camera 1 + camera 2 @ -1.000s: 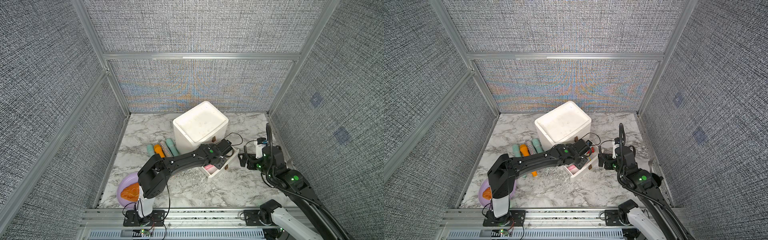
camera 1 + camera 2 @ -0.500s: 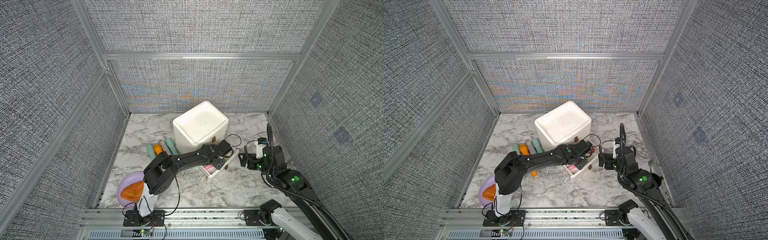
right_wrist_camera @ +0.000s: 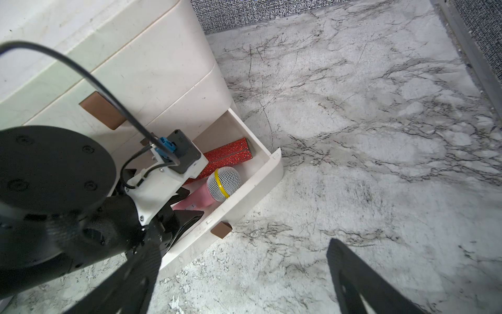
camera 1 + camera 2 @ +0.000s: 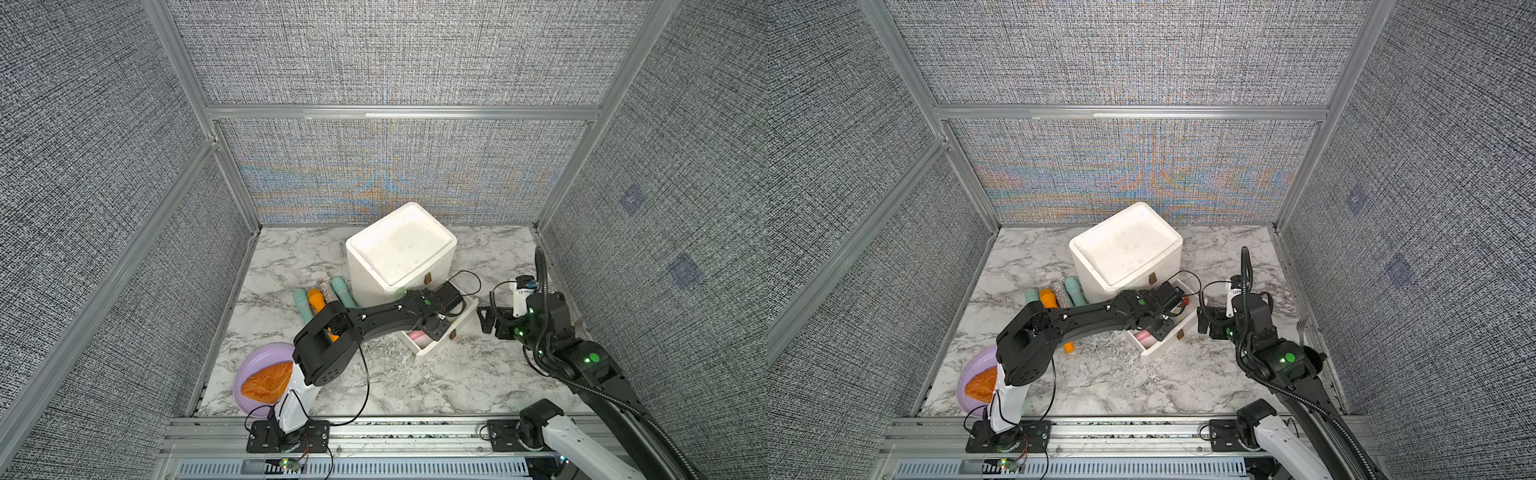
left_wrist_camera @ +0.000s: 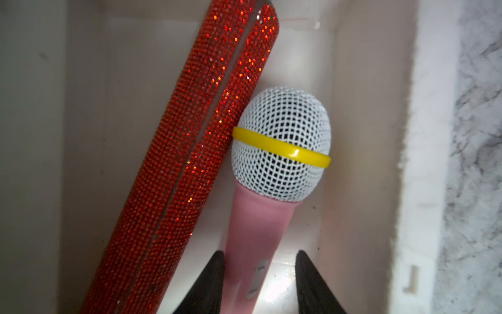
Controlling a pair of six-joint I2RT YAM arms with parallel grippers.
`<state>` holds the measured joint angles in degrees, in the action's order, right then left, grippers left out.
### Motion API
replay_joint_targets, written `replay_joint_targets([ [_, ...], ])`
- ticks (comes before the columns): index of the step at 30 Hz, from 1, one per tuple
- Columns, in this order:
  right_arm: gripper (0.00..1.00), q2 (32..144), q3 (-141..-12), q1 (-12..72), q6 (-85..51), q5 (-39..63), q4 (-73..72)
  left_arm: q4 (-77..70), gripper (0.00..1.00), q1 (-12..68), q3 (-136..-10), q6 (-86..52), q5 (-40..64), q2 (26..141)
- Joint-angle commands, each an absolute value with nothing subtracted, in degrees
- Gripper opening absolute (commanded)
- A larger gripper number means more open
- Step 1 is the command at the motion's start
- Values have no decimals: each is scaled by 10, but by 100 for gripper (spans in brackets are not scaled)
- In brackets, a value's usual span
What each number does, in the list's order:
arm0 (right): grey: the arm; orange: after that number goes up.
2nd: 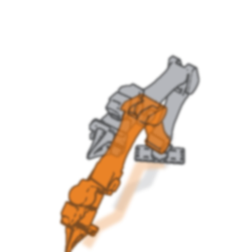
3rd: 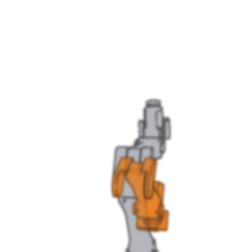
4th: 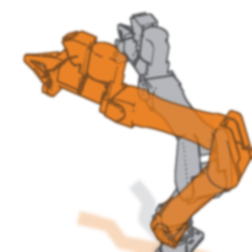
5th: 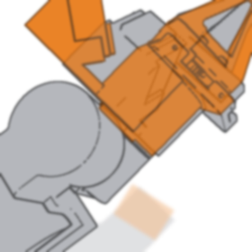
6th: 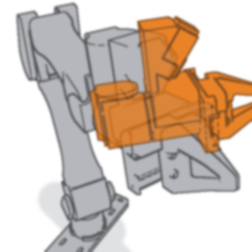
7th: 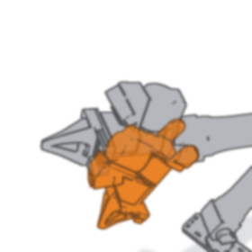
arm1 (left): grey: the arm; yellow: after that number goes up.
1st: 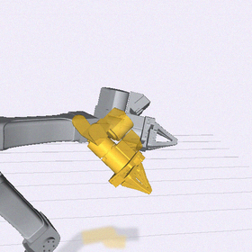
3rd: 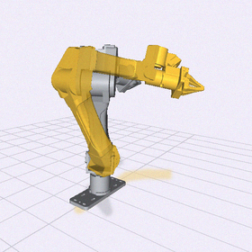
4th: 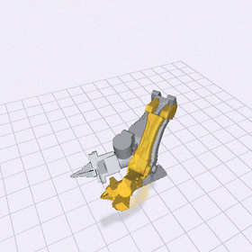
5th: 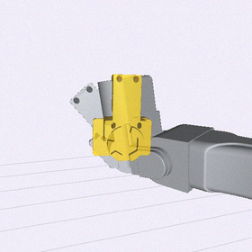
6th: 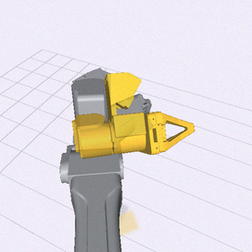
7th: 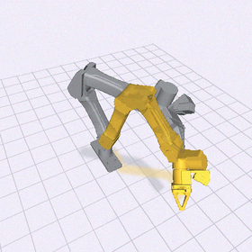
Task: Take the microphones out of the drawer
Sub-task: Pick up the microphone from the drawer.
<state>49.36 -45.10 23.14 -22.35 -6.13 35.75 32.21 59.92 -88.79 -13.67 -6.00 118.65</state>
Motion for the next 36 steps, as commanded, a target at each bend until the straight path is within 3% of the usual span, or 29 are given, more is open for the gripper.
replay_joint_targets([
  [1, 98, 493, -454, 231, -229, -69, 352, 321, 46, 602, -893, -138, -35, 1199],
  [14, 98, 492, -452, 230, -230, -72, 351, 315, 47, 602, -898, -138, -39, 1228],
  [27, 98, 488, -454, 227, -231, -76, 350, 303, 33, 602, -892, -126, -37, 1208],
  [36, 98, 484, -454, 212, -229, -71, 351, 297, 16, 602, -879, -123, -30, 1172],
])
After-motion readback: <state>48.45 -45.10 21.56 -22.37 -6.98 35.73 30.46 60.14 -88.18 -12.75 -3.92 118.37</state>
